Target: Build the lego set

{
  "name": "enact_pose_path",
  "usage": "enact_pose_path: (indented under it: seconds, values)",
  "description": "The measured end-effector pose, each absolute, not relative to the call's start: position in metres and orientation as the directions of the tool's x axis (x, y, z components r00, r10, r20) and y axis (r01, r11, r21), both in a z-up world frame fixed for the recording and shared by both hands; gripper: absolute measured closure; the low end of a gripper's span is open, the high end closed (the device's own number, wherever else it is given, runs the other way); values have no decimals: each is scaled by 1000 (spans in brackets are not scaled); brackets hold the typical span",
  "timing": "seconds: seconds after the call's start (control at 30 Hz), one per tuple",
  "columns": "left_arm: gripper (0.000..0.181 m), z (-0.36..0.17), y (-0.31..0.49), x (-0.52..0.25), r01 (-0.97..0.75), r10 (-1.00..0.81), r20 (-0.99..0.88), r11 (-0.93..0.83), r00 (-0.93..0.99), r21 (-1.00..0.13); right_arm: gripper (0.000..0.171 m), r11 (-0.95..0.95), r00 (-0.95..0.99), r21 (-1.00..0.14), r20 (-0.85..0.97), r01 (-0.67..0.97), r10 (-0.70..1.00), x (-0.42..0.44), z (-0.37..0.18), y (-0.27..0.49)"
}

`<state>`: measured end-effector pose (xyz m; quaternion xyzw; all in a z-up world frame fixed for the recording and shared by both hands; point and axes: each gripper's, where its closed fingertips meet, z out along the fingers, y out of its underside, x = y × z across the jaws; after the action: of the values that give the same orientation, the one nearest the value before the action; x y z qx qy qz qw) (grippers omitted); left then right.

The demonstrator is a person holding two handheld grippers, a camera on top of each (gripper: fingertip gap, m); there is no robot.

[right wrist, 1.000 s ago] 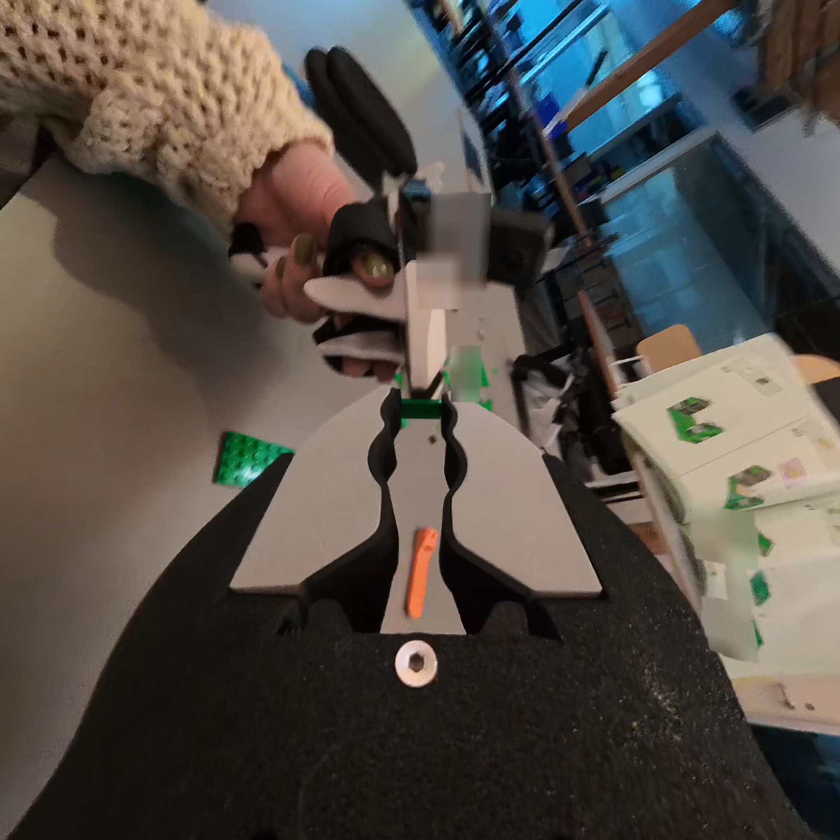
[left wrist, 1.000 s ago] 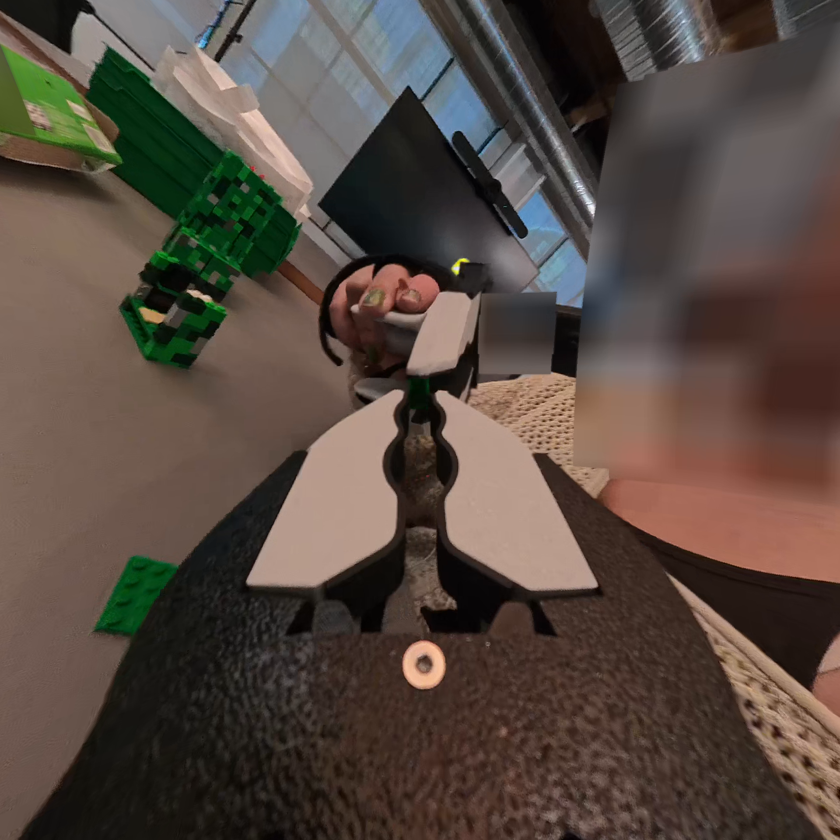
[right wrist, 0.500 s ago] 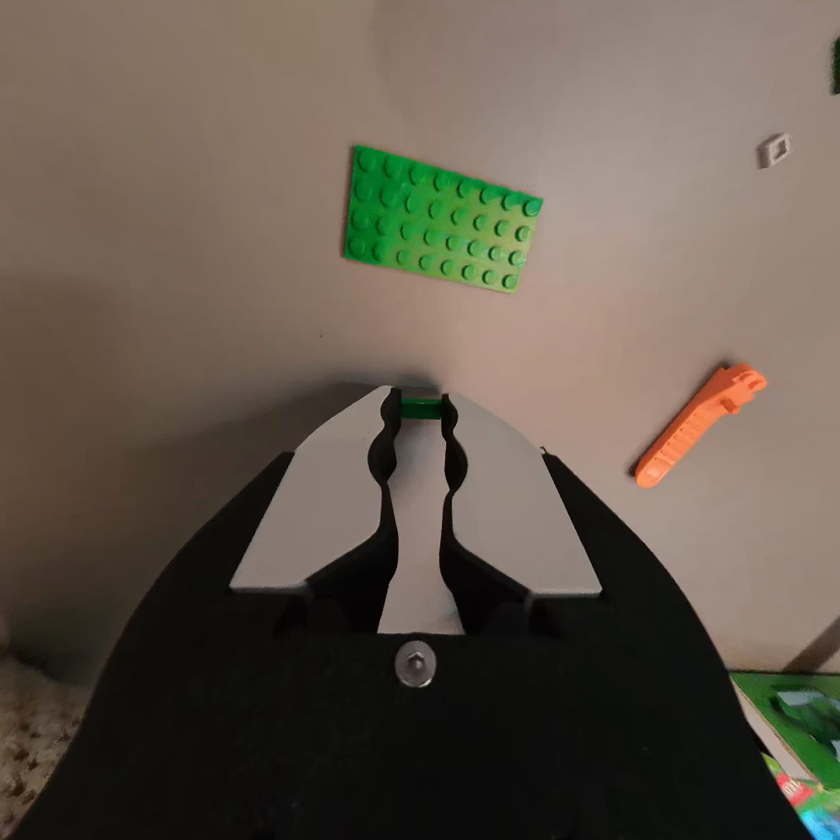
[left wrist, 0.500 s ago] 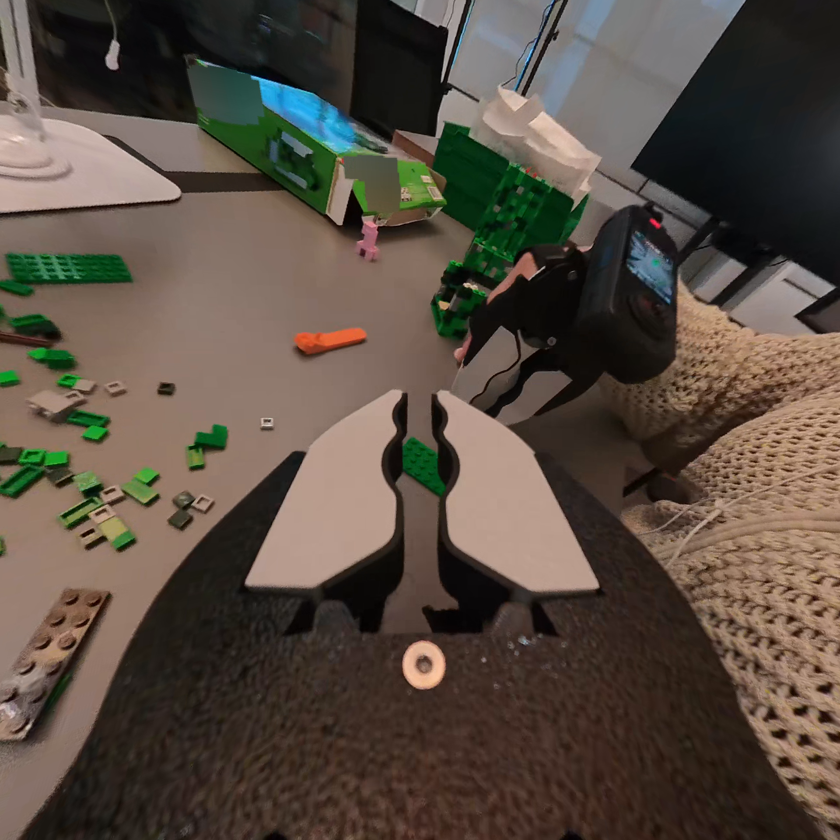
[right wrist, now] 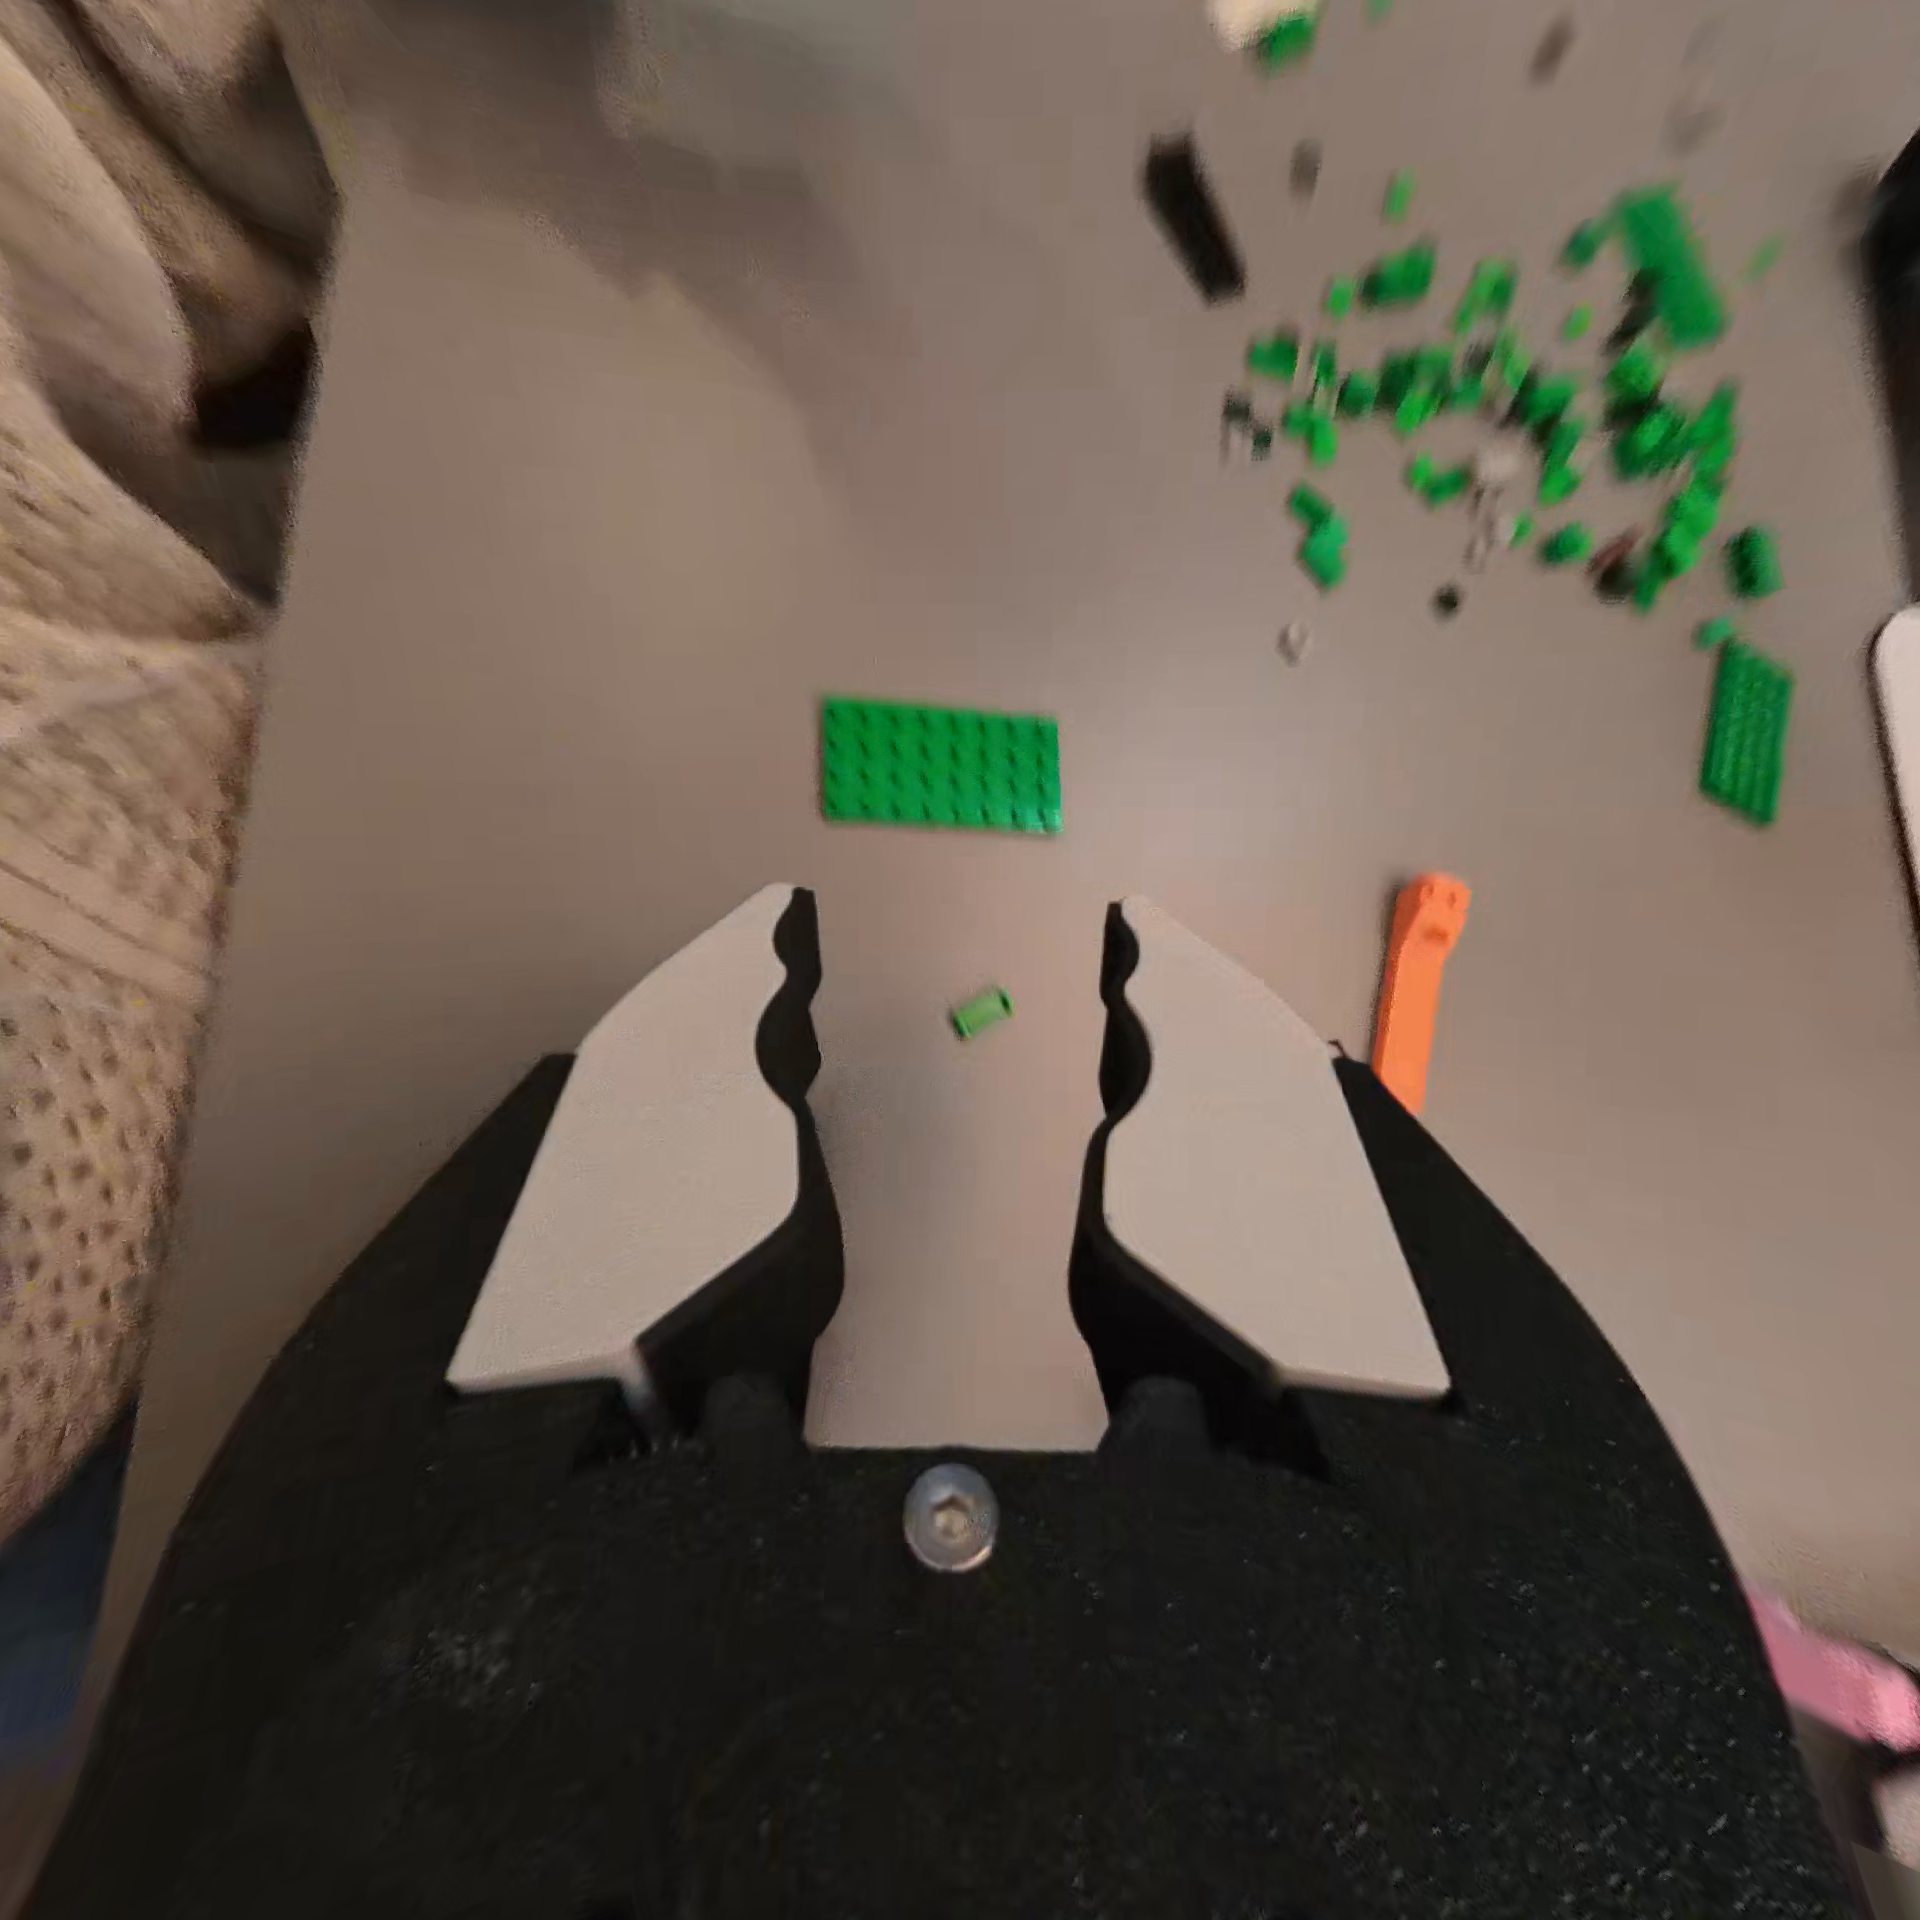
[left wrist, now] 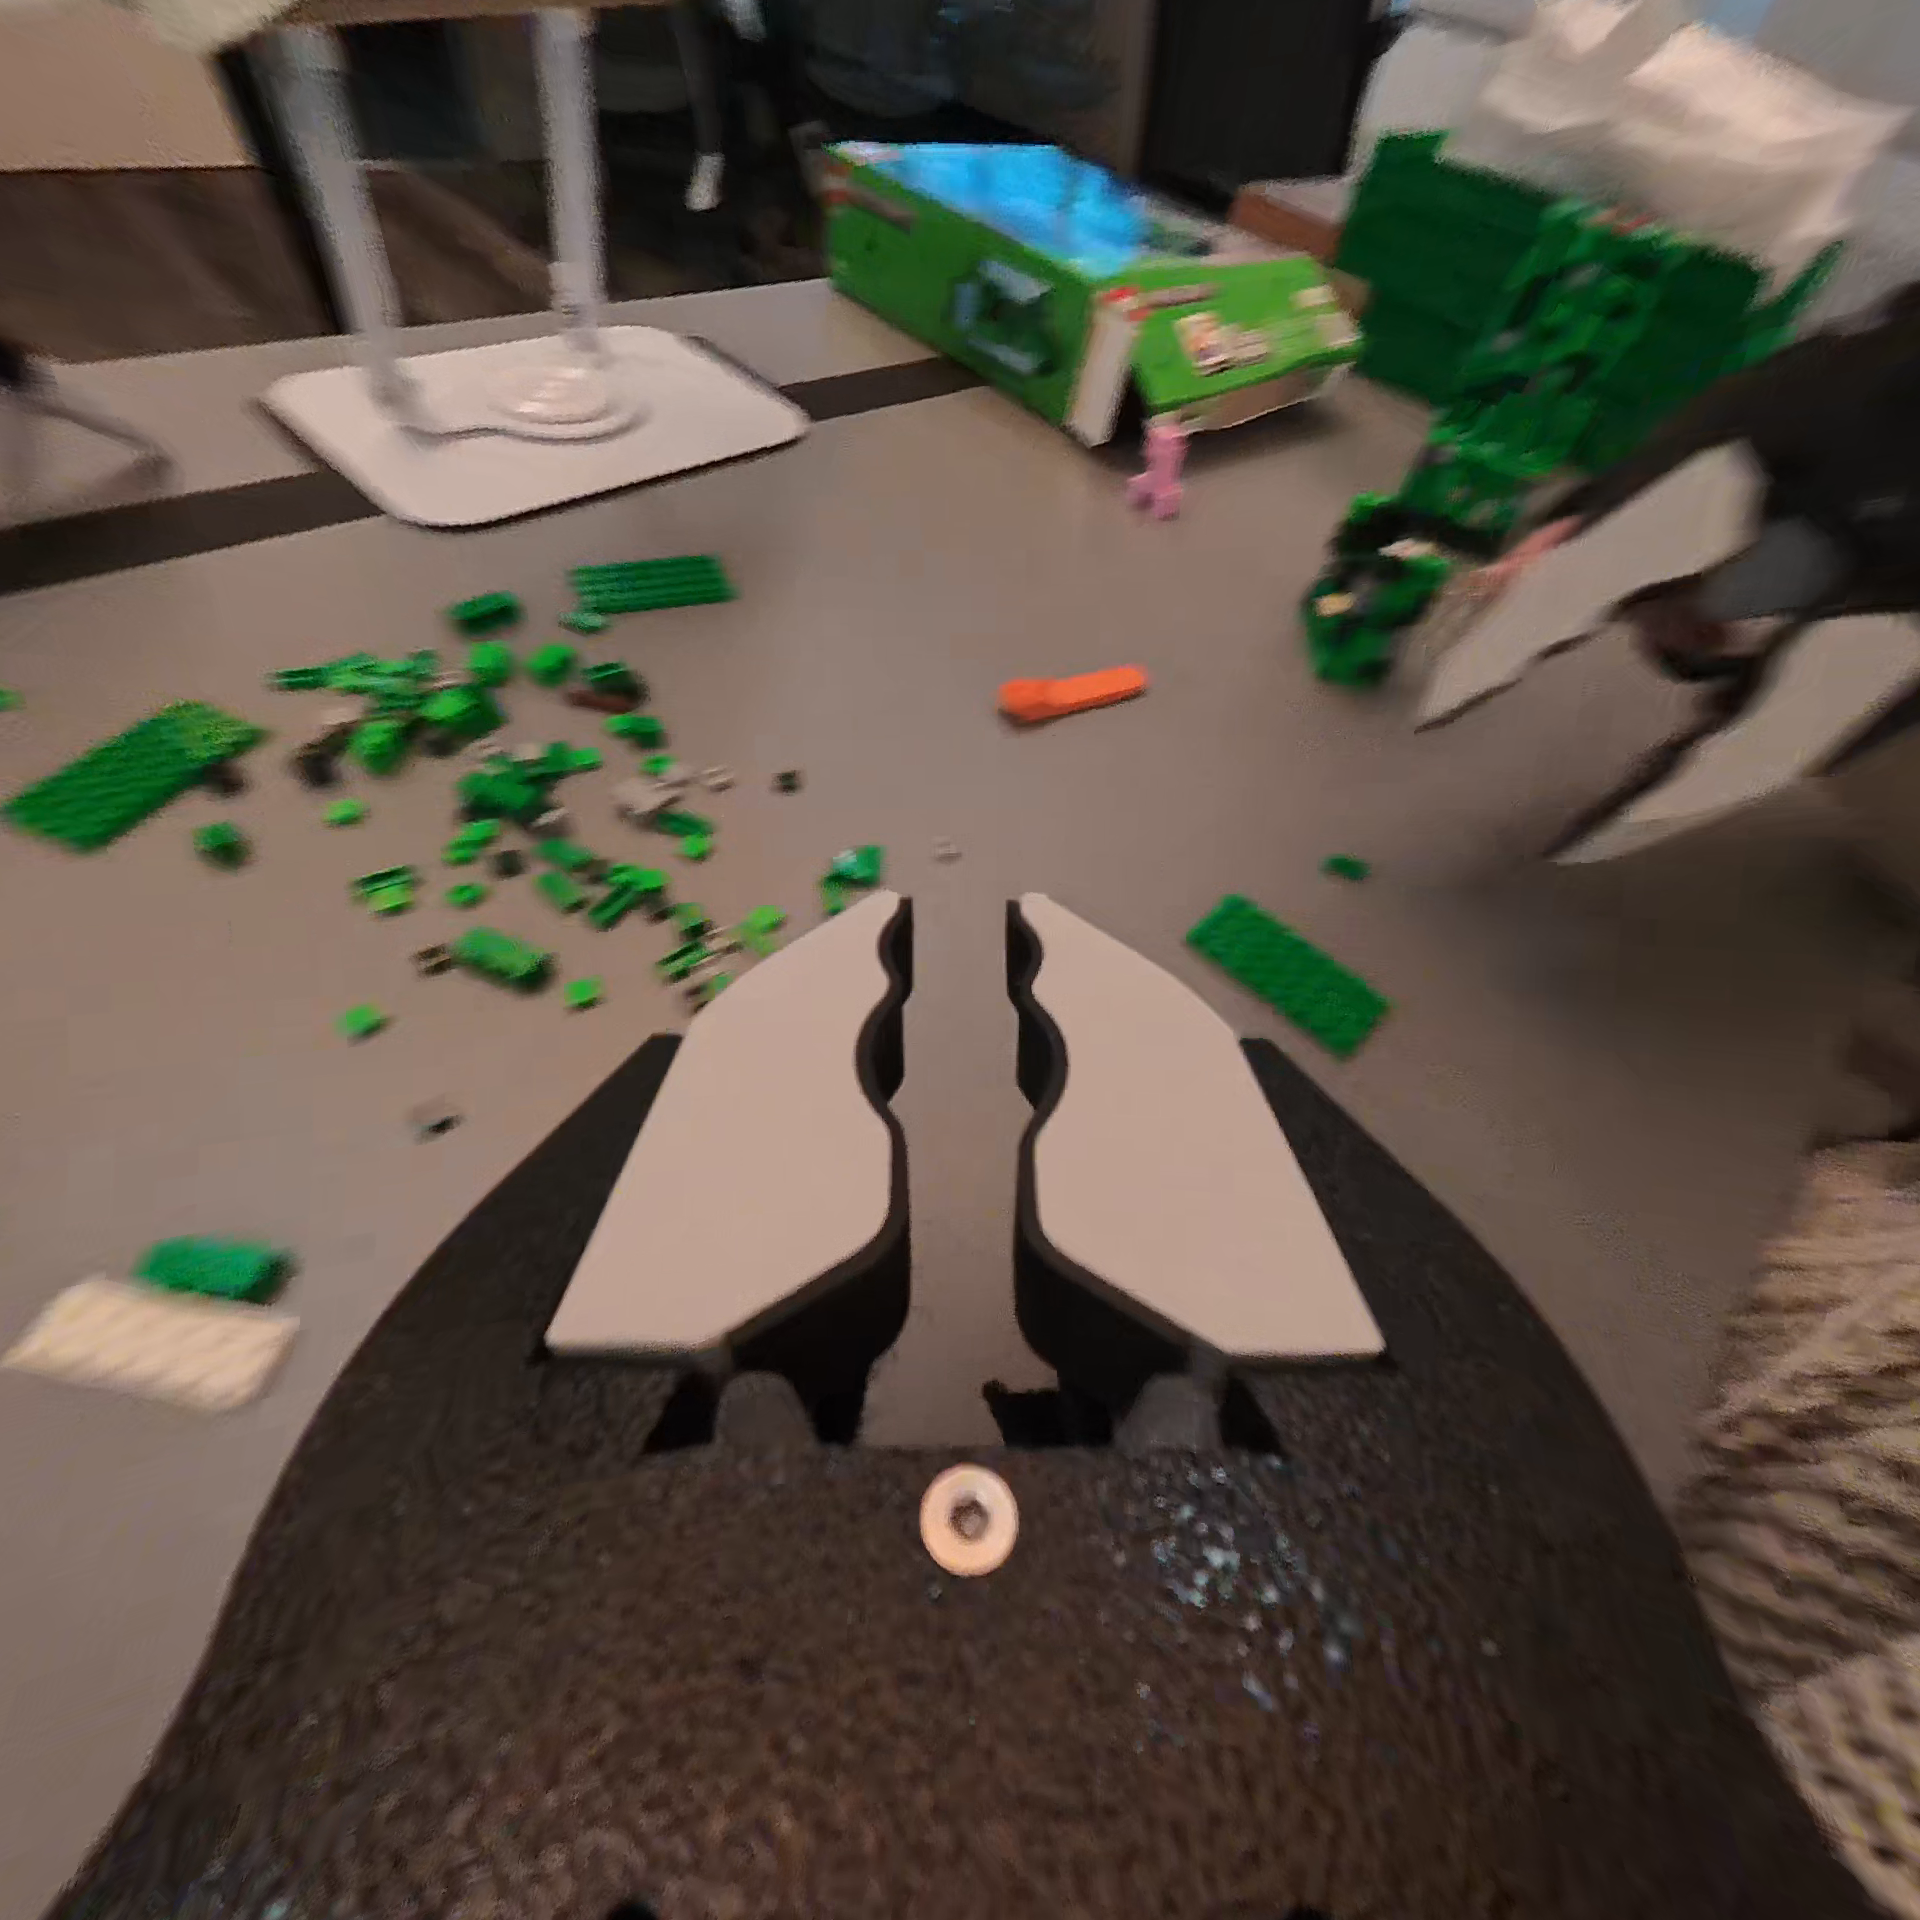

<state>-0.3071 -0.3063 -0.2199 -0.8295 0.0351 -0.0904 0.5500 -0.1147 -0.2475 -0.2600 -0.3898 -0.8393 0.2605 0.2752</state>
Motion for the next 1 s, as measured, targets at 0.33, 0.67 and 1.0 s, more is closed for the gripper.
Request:
enact_pose_path:
  seconds: [0.33, 0.67, 1.0]
  values:
    - [144, -262, -300, -373, -104, -69, -78, -673, 995, -732, 130, 261, -519, -953, 148, 153, 842, -113, -253, -283]
    - [141, -280, -285, -396, -25, 14, -50, -717, 999, -697, 133, 255, -370, -964, 212, 71, 905, -123, -241, -268]
    - [133, -287, -284, -410, 153, 86, 130, -692, 988, -705, 135, 175, -370, -983, 142, 58, 918, -125, -237, -269]
